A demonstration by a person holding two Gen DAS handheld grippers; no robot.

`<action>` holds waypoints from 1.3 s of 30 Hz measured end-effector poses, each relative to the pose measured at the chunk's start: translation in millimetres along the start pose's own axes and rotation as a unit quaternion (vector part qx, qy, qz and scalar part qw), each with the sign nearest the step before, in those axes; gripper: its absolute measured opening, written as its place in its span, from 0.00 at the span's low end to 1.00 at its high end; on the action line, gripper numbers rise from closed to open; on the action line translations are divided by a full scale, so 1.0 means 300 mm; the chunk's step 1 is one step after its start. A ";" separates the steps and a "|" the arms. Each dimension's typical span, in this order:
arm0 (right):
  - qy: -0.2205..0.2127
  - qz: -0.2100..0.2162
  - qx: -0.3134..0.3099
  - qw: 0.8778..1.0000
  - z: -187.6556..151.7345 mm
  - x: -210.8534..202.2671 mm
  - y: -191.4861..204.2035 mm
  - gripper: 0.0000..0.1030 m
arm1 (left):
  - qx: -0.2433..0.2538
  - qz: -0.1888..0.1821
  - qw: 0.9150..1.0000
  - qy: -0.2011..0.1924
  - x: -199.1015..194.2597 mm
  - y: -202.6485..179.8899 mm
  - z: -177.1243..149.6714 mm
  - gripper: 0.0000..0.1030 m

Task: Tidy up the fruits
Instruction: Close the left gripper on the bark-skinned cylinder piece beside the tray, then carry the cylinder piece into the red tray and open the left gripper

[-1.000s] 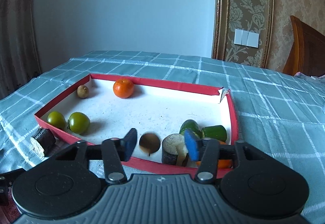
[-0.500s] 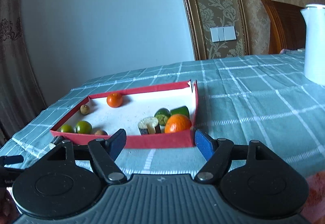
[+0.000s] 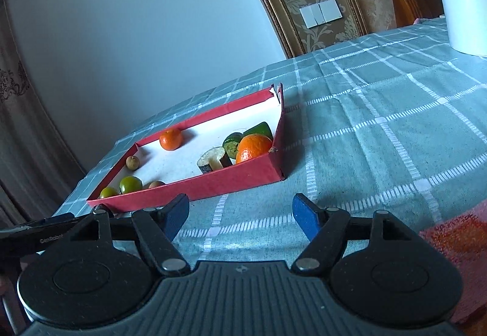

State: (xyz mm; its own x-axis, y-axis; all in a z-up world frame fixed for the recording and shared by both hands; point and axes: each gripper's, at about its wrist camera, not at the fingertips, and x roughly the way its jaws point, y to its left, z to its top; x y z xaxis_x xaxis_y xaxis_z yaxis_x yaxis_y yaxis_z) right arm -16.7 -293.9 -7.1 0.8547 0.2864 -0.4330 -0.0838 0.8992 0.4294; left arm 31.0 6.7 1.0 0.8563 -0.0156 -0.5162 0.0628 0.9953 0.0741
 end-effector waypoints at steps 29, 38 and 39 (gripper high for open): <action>0.001 0.005 0.018 1.000 0.001 0.010 -0.018 0.73 | -0.020 -0.011 0.999 0.031 0.053 0.001 -0.007 0.29; 0.003 0.003 0.019 1.000 0.001 0.011 -0.018 0.73 | -0.006 0.007 1.000 0.016 0.017 -0.015 0.008 0.29; 0.003 0.003 0.019 1.000 0.001 0.011 -0.018 0.73 | -0.007 0.003 1.000 0.010 0.004 -0.017 0.019 0.29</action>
State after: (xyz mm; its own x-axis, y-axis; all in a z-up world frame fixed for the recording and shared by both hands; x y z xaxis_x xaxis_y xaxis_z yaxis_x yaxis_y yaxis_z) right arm -13.2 -298.0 -10.6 0.8515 0.2932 -0.4347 -0.0692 0.8846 0.4612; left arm 34.6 1.2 4.8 0.8467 -0.0087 -0.5320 0.0511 0.9966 0.0650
